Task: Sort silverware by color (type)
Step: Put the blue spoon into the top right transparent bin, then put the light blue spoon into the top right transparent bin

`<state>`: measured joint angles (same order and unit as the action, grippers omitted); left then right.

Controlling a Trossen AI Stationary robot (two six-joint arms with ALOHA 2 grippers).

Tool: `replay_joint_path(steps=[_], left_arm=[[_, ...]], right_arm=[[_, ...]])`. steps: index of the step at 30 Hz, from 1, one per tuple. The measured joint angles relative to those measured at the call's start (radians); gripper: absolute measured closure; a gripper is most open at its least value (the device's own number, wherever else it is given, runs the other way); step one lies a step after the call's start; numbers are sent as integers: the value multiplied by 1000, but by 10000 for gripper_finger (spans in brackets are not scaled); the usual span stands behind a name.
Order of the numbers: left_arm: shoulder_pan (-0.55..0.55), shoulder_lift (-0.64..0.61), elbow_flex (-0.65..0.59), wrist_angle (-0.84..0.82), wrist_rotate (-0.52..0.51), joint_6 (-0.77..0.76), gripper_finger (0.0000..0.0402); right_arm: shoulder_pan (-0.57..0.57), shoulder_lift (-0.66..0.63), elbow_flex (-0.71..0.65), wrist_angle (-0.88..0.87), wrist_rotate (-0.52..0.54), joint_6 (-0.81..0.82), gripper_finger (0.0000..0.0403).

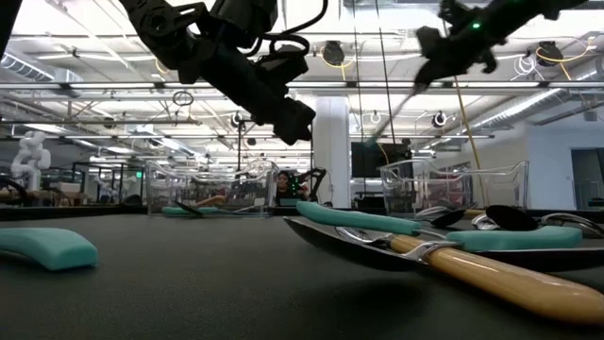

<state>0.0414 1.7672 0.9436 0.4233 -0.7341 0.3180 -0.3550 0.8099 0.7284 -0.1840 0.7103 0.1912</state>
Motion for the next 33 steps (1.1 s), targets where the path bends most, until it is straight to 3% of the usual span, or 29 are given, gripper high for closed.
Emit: replay_joint_path(steps=[7, 16, 27, 30, 33], left_arm=[[1, 0, 0, 26, 29, -25, 245], [10, -1, 22, 49, 109, -34, 245], [15, -1, 23, -27, 141, -77, 245], [16, -1, 22, -101, 262, -74, 245], [10, -1, 22, -174, 489, -77, 245]], right_arm=[[-173, -82, 0, -314, -13, 142, 395], [-337, -12, 0, -272, -264, 177, 384], [-443, 37, 0, -270, -433, 197, 183], [-426, 10, 0, -269, -578, 194, 148], [-380, -15, 0, -275, -680, 198, 137]])
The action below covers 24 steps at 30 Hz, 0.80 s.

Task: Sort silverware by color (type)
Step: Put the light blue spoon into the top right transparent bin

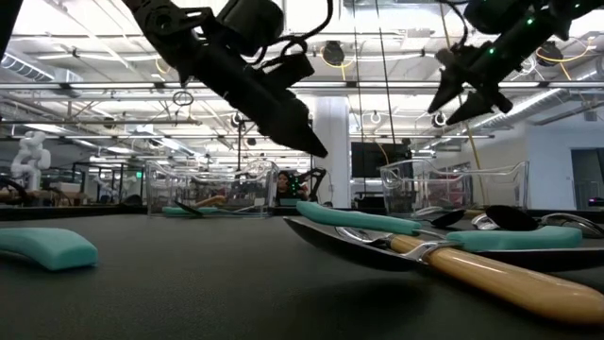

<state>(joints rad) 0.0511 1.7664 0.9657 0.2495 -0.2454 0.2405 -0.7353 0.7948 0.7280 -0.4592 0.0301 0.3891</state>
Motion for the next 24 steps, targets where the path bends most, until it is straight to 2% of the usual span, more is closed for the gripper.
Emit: replay_joint_path(steps=[3, 6, 12, 17, 24], left_arm=[[-33, 0, -10, -5, 261, 0, 245], [-95, 0, -24, 23, 398, 46, 245], [-228, 0, -25, 65, 414, 180, 245], [-274, 3, -25, 89, 414, 184, 245], [-296, 178, 8, 198, 423, 158, 245]], right_arm=[[70, -13, 0, -16, -36, 10, 139], [152, -16, 0, -37, -35, 27, 150], [304, -10, 0, -20, -23, 63, 169], [392, -11, 0, -12, 64, 88, 180], [463, -7, 0, -9, 74, 123, 182]])
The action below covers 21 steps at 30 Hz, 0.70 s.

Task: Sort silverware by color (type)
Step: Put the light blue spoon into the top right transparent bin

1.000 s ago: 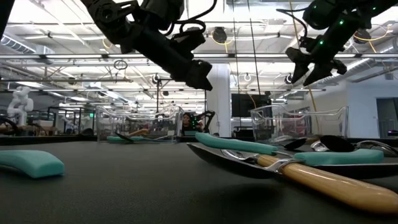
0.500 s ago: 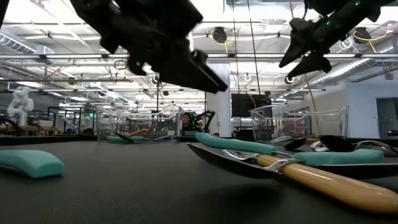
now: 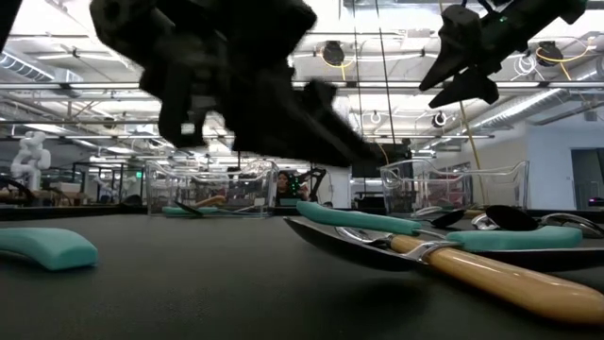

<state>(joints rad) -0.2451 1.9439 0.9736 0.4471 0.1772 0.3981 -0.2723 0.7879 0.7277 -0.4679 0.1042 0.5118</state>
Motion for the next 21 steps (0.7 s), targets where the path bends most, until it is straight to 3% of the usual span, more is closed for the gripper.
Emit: replay_joint_path(steps=[12, 21], left_arm=[[0, 116, 80, -95, 6, -27, 249], [2, 114, 80, -132, -7, -74, 357]], right_arm=[[61, 1, 0, -8, 4, 12, 182], [65, 57, 0, 0, 30, 10, 181]])
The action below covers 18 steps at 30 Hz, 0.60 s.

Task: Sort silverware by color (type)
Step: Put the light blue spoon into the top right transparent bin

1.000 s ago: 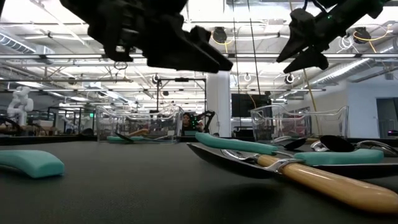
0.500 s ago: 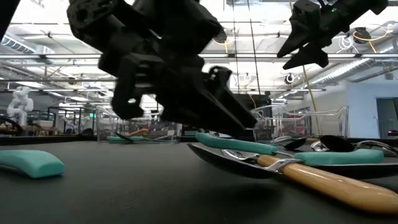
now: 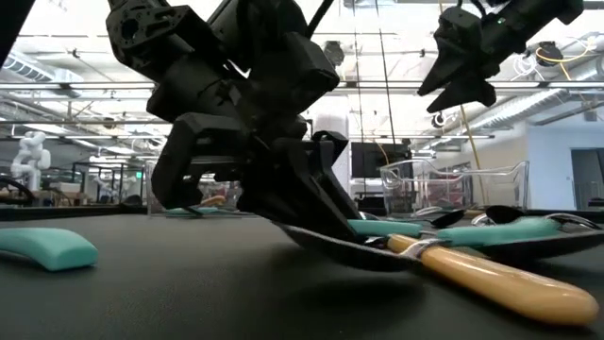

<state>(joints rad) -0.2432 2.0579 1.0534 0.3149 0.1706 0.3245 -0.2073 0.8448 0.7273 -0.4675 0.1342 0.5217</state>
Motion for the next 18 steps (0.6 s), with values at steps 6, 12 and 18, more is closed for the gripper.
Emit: replay_joint_path(steps=[6, 12, 18], left_arm=[[2, -20, -1, -24, -55, -31, 357], [1, -97, -1, -65, -117, -31, 354], [-28, -192, -1, -290, -480, -30, 355]], right_arm=[[14, 70, 0, 3, -4, 0, 181], [75, 128, 0, 65, -34, 1, 181], [132, 155, 0, 129, -32, -7, 181]])
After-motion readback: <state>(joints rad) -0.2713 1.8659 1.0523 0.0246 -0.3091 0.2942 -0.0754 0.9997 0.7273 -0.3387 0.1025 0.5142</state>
